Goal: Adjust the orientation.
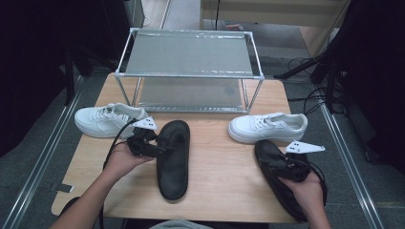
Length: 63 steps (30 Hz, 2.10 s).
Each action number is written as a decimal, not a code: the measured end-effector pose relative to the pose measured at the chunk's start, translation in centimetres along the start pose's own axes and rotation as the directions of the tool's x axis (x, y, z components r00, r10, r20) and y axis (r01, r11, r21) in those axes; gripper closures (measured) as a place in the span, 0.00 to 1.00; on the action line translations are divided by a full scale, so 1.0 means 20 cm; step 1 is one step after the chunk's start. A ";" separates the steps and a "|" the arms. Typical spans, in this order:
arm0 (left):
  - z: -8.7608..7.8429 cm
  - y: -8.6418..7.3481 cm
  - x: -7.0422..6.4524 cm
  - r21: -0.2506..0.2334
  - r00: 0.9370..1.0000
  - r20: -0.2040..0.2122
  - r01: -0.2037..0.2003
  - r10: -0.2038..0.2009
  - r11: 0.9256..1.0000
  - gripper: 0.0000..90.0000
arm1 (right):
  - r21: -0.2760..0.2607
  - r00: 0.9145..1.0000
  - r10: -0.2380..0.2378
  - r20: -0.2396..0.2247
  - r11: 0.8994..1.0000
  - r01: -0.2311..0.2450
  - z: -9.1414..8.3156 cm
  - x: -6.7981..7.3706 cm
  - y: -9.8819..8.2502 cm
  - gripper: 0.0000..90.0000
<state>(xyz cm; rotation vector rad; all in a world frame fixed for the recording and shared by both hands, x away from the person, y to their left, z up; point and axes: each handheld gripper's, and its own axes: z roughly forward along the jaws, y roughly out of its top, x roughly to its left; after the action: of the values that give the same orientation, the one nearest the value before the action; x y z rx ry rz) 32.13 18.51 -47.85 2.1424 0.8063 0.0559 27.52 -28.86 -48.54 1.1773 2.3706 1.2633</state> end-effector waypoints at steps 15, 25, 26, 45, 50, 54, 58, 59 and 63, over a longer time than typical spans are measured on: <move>0.00 0.03 0.00 -0.001 1.000 -0.004 -0.006 0.006 1.000 0.44 | 0.073 0.997 0.055 0.062 0.996 -0.059 -0.05 0.00 -0.13 0.70; 0.01 0.03 0.00 0.003 1.000 -0.008 -0.013 0.013 1.000 0.44 | 0.179 0.996 0.077 0.040 0.980 -0.083 -0.03 -0.01 -0.16 0.86; 0.01 0.03 0.00 0.003 1.000 -0.008 -0.011 0.011 1.000 0.44 | 0.181 0.996 0.082 0.041 0.980 -0.088 -0.03 -0.01 -0.16 0.87; 0.01 0.02 0.01 0.014 1.000 -0.015 -0.012 0.013 1.000 0.44 | 0.217 1.000 -0.014 -0.025 0.976 0.019 -0.01 0.13 -0.06 0.91; 0.00 0.02 0.01 0.018 1.000 -0.022 -0.010 0.010 1.000 0.44 | 0.189 0.997 -0.022 -0.068 0.981 0.034 0.00 0.18 -0.03 0.91; -0.02 0.00 0.01 0.018 0.999 -0.032 -0.001 0.002 1.000 0.44 | 0.177 0.994 -0.038 -0.105 0.983 0.057 0.03 0.22 0.01 0.91; -0.03 -0.02 0.02 0.014 0.999 -0.038 0.018 -0.018 1.000 0.44 | 0.189 0.988 -0.068 -0.139 0.977 0.094 0.09 0.27 0.05 0.91; -0.04 -0.03 0.02 0.013 0.999 -0.038 0.019 -0.019 1.000 0.44 | 0.189 0.986 -0.076 -0.148 0.976 0.104 0.11 0.28 0.06 0.91; -0.07 -0.06 0.03 -0.002 0.999 -0.042 0.034 -0.034 0.999 0.46 | 0.186 0.979 -0.099 -0.179 0.974 0.132 0.16 0.32 0.11 0.91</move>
<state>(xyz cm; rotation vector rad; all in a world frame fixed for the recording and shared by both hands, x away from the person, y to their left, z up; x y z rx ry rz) 31.53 20.33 -47.92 2.1318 0.8660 0.0841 26.21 -21.59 -47.72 0.9997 2.6986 1.1545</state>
